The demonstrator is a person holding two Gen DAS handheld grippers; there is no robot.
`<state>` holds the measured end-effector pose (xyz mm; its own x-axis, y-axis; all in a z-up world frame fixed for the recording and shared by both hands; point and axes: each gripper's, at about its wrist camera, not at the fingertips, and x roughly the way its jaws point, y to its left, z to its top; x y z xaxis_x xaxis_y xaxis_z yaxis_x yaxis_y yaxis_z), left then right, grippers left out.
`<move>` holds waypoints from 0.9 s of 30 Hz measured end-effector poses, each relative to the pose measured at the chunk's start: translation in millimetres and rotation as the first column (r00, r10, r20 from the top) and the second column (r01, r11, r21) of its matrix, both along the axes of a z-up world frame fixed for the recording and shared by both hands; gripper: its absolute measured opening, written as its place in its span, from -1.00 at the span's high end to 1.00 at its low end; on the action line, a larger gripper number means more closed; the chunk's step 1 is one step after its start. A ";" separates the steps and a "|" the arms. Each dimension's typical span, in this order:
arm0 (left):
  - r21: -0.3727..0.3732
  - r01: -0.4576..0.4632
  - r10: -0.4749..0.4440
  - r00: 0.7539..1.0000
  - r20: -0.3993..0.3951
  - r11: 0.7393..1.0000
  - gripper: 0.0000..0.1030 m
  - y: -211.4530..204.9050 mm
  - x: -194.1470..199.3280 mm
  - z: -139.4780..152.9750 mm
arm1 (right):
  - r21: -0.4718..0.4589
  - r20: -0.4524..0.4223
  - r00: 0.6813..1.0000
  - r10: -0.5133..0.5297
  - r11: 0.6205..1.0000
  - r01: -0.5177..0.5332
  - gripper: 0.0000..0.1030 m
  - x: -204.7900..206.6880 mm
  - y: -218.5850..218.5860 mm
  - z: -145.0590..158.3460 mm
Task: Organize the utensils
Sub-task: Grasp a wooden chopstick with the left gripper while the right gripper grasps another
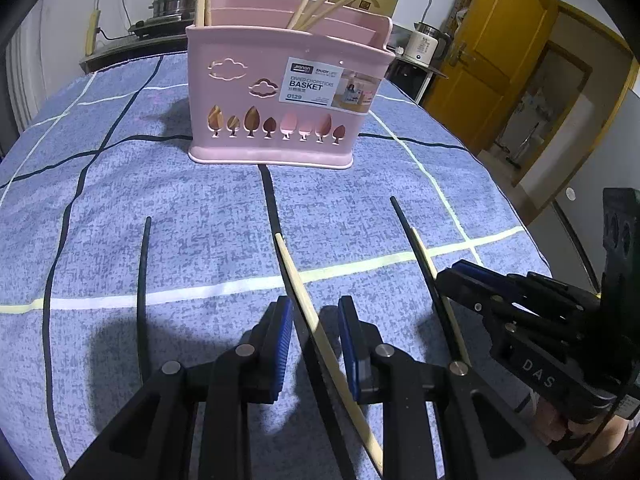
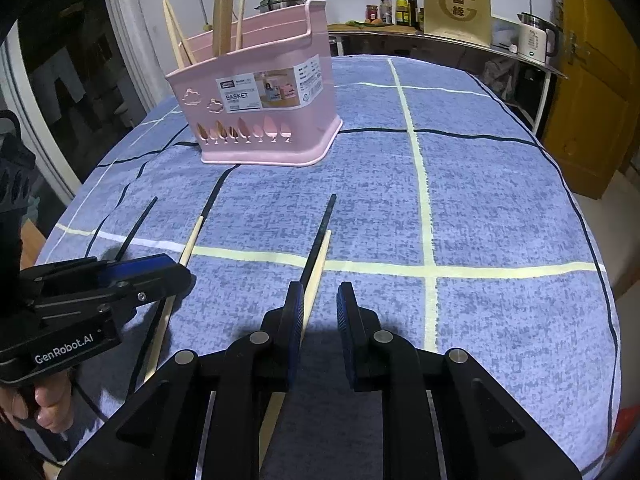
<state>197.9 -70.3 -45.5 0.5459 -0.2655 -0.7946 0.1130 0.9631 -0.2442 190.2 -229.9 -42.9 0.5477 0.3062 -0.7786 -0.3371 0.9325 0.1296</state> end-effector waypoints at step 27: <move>-0.003 -0.002 0.002 1.000 0.011 1.000 0.55 5.7 -5.1 0.9 | -0.029 0.010 1.000 0.000 1.000 0.000 0.65 -9.7 8.8 1.5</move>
<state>192.8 -64.6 -44.6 0.5547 -0.2671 -0.7880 0.1139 0.9625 -0.2461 180.4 -221.1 -41.5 0.5559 0.2835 -0.7814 -0.3381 0.9359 0.0991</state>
